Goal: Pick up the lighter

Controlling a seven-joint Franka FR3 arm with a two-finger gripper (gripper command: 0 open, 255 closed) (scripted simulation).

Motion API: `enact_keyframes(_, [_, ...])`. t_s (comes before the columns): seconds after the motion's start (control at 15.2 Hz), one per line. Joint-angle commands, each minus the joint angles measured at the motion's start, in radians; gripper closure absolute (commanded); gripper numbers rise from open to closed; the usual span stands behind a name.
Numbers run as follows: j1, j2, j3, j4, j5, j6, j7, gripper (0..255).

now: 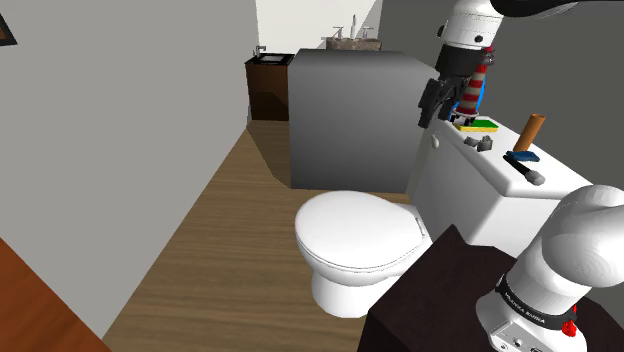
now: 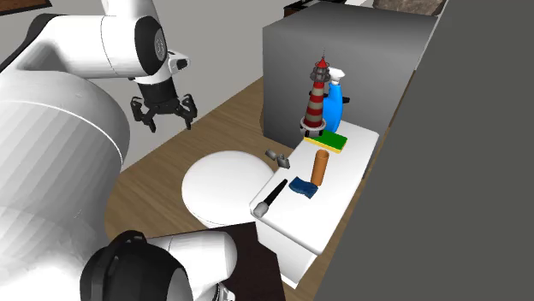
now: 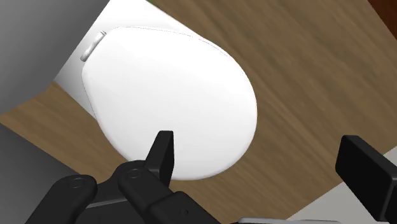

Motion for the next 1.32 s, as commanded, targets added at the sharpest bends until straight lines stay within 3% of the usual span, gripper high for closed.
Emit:
enact_keyframes(0.0, [0.000,0.000,0.000,0.000,0.000,0.000,0.000,0])
enact_keyframes(0.66, [0.012,-0.085,-0.250,-0.120,-0.226,-0.017,-0.484,0])
enact_keyframes(1.25, [0.036,0.004,-0.501,-0.088,-0.446,0.051,-0.921,0])
